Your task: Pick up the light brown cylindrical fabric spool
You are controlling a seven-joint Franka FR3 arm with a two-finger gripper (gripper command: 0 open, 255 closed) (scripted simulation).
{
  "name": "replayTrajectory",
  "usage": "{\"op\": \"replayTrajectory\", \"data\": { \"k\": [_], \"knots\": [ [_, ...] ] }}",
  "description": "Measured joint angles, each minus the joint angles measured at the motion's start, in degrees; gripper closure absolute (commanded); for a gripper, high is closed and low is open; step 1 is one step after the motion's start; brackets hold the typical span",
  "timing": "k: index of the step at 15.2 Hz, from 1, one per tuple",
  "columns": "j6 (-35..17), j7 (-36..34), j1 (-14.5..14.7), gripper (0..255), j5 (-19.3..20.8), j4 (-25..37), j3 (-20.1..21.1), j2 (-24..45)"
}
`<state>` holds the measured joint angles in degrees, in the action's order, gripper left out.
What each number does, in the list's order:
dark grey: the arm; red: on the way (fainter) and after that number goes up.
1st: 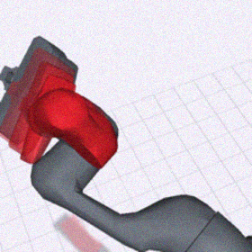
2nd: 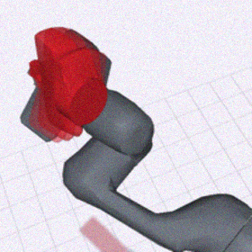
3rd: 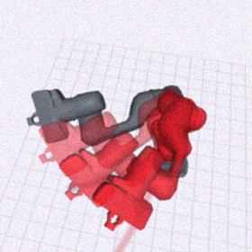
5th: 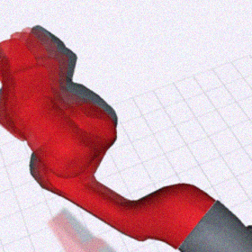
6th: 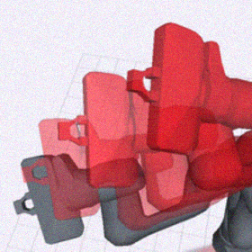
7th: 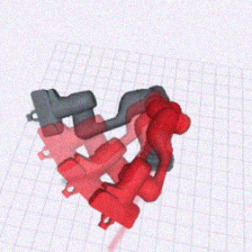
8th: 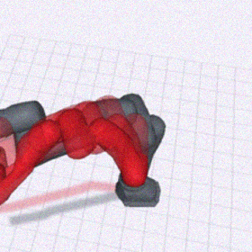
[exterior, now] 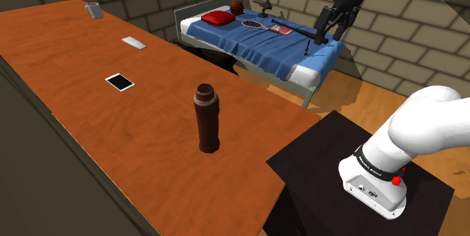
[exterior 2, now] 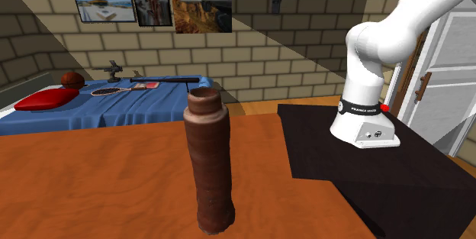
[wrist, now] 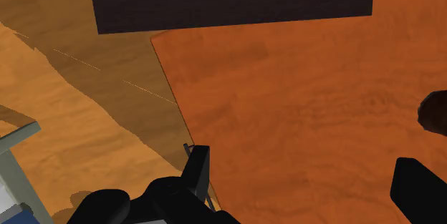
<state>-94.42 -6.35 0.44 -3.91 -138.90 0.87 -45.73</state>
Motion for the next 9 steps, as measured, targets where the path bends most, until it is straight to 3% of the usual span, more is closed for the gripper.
{"op": "replayTrajectory", "data": {
  "k": [2,9],
  "knots": [
    [-0.4,-0.3,0.3,0,-0.1,-0.1,0.5,0.3],
    [-5.3,-5.4,3.8,0,-1.8,3.3,9.1,8.6]
  ]
}}
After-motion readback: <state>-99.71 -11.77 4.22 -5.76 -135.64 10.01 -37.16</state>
